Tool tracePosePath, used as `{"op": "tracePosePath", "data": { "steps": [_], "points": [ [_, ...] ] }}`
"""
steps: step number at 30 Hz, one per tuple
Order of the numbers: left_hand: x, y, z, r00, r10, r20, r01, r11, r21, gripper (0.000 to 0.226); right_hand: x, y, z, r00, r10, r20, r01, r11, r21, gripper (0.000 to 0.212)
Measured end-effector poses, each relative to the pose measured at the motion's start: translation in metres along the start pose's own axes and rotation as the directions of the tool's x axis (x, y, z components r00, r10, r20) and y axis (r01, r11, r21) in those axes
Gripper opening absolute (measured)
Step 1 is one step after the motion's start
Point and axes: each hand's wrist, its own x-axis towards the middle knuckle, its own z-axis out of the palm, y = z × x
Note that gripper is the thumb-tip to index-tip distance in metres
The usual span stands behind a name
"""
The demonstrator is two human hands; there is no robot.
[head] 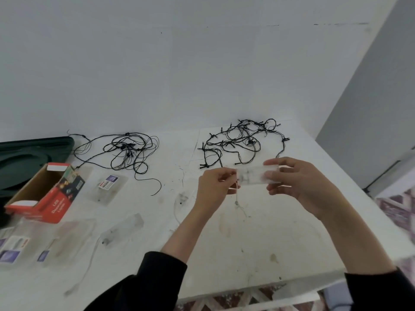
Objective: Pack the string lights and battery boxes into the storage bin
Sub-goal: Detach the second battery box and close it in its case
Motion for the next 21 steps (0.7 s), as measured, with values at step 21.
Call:
{"op": "tracePosePath", "data": {
  "steps": [21],
  "points": [
    [-0.034, 0.016, 0.022, 0.870, -0.066, 0.488, 0.048, 0.998, 0.049, 0.029, 0.014, 0.008, 0.027, 0.526, -0.850, 0.011, 0.585, 0.353, -0.730, 0.018]
  ]
}}
